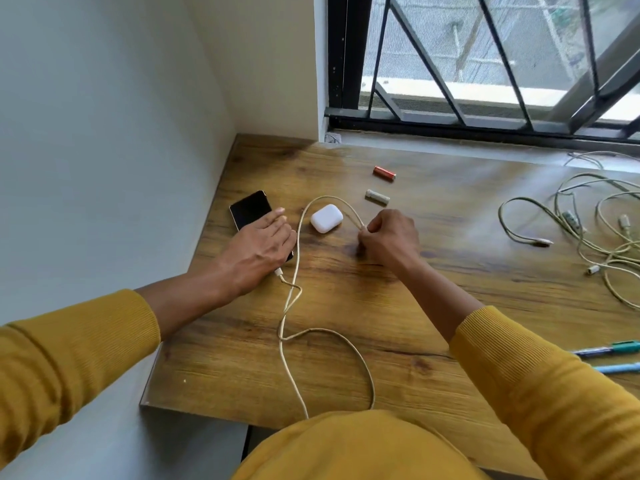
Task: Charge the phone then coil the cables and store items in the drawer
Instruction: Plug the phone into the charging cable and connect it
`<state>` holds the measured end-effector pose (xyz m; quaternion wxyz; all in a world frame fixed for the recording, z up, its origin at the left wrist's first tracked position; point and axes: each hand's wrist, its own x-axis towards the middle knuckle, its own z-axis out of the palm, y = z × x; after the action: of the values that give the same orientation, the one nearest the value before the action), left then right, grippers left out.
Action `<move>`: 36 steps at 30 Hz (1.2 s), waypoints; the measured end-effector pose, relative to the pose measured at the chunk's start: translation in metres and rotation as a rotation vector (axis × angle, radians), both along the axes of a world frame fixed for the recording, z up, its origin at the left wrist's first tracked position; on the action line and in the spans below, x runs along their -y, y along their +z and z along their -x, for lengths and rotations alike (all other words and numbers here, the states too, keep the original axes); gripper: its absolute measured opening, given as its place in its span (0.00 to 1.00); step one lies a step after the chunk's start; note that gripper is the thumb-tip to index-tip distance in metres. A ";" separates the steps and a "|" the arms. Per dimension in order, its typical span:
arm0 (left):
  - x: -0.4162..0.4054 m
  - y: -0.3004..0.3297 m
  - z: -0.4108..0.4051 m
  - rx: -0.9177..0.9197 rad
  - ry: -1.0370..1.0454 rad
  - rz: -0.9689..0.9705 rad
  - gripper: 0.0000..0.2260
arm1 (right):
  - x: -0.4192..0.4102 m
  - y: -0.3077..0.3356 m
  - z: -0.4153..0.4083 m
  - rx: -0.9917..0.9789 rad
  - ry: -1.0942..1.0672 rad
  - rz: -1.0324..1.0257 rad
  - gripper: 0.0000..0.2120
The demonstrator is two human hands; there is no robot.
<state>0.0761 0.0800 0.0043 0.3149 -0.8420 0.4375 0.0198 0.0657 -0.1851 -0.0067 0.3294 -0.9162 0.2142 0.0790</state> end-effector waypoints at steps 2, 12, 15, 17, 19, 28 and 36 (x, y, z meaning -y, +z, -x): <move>0.000 0.001 0.003 -0.036 0.029 -0.006 0.30 | 0.002 0.002 -0.001 0.012 -0.038 -0.054 0.03; -0.018 -0.018 0.012 -0.071 0.128 0.113 0.38 | 0.002 0.043 0.001 0.299 -0.084 -0.561 0.07; -0.023 -0.019 0.011 -0.063 0.145 0.113 0.40 | 0.005 0.064 0.008 0.343 -0.028 -0.790 0.08; -0.025 -0.016 0.011 -0.077 0.174 0.099 0.42 | 0.009 0.075 0.014 0.356 0.002 -1.012 0.10; -0.027 -0.010 0.010 -0.067 0.196 0.108 0.42 | 0.014 0.080 0.020 0.350 0.029 -1.211 0.13; 0.003 0.011 -0.014 -0.093 0.275 0.551 0.30 | 0.032 0.077 0.033 0.379 -0.035 -1.395 0.13; 0.062 0.019 -0.027 -0.289 0.387 0.752 0.23 | 0.032 0.053 0.049 0.361 -0.066 -1.132 0.02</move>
<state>0.1034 0.0178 0.0236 -0.0869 -0.9530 0.2882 0.0353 0.0169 -0.2175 0.0459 0.8003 -0.5897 0.1075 0.0134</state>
